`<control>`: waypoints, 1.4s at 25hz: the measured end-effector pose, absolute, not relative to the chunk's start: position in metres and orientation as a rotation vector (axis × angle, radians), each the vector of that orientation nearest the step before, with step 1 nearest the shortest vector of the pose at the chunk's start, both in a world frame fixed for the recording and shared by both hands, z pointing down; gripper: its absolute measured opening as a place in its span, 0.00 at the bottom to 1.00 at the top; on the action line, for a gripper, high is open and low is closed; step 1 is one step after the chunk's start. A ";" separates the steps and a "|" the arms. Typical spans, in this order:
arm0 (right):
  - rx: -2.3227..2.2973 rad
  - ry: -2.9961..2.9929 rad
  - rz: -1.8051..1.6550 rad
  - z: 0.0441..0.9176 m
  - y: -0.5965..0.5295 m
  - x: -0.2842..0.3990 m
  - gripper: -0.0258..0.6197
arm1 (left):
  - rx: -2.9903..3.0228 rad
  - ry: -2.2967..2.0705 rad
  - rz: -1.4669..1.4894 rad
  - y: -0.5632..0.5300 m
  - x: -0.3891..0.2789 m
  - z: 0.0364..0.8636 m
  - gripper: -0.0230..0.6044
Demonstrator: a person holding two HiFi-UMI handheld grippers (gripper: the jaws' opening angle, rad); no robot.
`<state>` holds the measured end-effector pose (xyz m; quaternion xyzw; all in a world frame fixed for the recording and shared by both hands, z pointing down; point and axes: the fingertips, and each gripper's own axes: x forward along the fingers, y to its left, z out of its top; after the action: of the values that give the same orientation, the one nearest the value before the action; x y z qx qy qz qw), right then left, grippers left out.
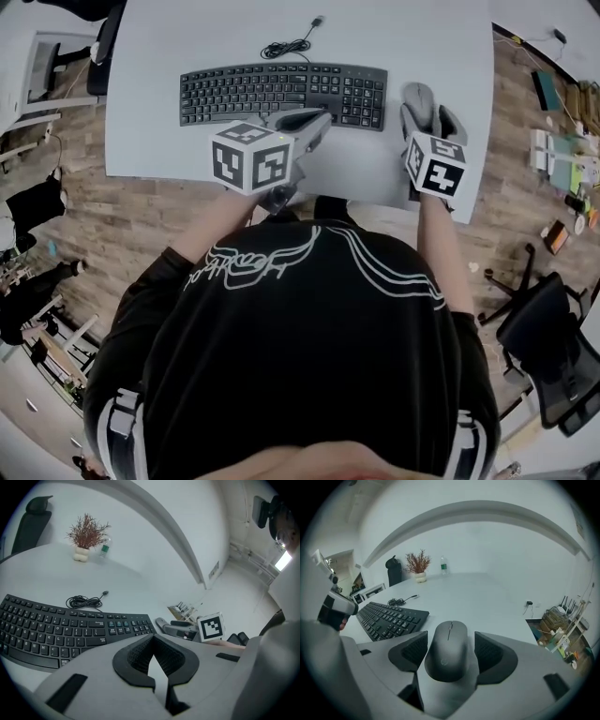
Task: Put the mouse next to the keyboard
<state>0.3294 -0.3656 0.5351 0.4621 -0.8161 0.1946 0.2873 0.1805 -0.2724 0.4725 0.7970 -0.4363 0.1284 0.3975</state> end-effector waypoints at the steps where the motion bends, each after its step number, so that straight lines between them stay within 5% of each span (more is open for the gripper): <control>1: 1.241 -2.198 0.518 0.529 -0.365 0.332 0.45 | 2.014 -1.108 0.323 -0.271 0.179 0.472 0.05; 21: 0.966 -2.703 0.444 0.358 -0.187 0.271 0.45 | 2.246 -1.061 0.202 -0.148 0.172 0.377 0.05; 22: 0.962 -2.730 0.451 0.350 -0.173 0.267 0.41 | 2.259 -1.062 0.193 -0.136 0.170 0.371 0.05; 24: 0.955 -2.785 0.447 0.334 -0.145 0.259 0.10 | 2.286 -1.062 0.179 -0.113 0.167 0.360 0.05; 35: 0.717 -2.923 0.278 0.290 -0.009 0.210 0.08 | 2.464 -1.049 0.153 -0.005 0.158 0.314 0.05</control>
<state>0.2098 -0.0093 0.2901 0.2367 -0.9654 0.0919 0.0596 0.1579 -0.0050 0.3140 0.8945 -0.3808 0.0556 0.2274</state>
